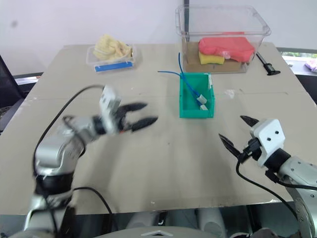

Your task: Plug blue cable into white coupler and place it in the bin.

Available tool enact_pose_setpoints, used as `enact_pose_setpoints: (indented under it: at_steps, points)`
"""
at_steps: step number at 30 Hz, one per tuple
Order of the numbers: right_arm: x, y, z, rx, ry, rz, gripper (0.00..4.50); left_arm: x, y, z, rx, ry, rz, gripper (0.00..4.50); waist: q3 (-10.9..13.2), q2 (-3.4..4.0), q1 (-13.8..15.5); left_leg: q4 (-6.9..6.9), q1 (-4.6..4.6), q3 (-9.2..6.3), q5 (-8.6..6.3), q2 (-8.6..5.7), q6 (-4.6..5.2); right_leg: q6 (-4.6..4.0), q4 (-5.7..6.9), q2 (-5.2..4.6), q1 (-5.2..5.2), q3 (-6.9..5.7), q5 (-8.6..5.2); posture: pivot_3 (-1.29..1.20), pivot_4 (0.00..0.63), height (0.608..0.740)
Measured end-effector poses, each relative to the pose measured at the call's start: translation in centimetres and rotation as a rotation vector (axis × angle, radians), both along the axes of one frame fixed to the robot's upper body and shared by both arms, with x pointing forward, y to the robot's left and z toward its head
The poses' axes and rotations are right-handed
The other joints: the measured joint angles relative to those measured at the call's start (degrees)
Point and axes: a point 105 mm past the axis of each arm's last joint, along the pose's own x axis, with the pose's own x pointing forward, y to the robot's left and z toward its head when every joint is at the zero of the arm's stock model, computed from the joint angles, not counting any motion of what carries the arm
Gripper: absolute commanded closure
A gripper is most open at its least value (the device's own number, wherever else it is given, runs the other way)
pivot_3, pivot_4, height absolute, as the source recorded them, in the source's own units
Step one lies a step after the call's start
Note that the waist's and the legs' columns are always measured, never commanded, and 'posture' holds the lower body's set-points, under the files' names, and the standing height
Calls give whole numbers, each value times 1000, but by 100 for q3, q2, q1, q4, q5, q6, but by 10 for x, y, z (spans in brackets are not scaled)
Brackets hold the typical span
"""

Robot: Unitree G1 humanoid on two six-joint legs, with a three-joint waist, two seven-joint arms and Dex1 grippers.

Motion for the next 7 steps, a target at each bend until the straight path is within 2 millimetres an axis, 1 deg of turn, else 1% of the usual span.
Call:
enact_pose_setpoints:
  at_steps: [1,3,4,5,7]
  points:
    - [-4,-4,-4,-10,24,13,115,-6,7,-3,13,-3,12,54,0,1,26,4,1,3,-1,0,1,-9,0,-1,8,-8,-6,0,150,740]
    - [-7,-7,-6,-19,38,21,115,-11,12,-5,25,-3,21,54,-1,1,31,5,3,2,-1,1,2,-17,0,-1,12,-11,-12,0,150,740]
    - [-12,-13,-9,-36,59,27,115,-18,18,-9,30,5,35,54,-1,2,29,4,6,1,-2,3,3,-19,0,-2,13,-9,-15,0,150,740]
    - [-14,-15,-11,-42,67,25,115,-21,20,-11,31,11,39,54,-1,2,24,4,7,1,-3,4,5,-18,0,-2,14,-8,-16,0,150,740]
    - [-18,-32,-19,-56,109,-3,115,-37,30,-27,37,70,68,54,-1,2,13,4,10,1,-5,7,7,-17,0,-2,13,-4,-17,0,150,740]
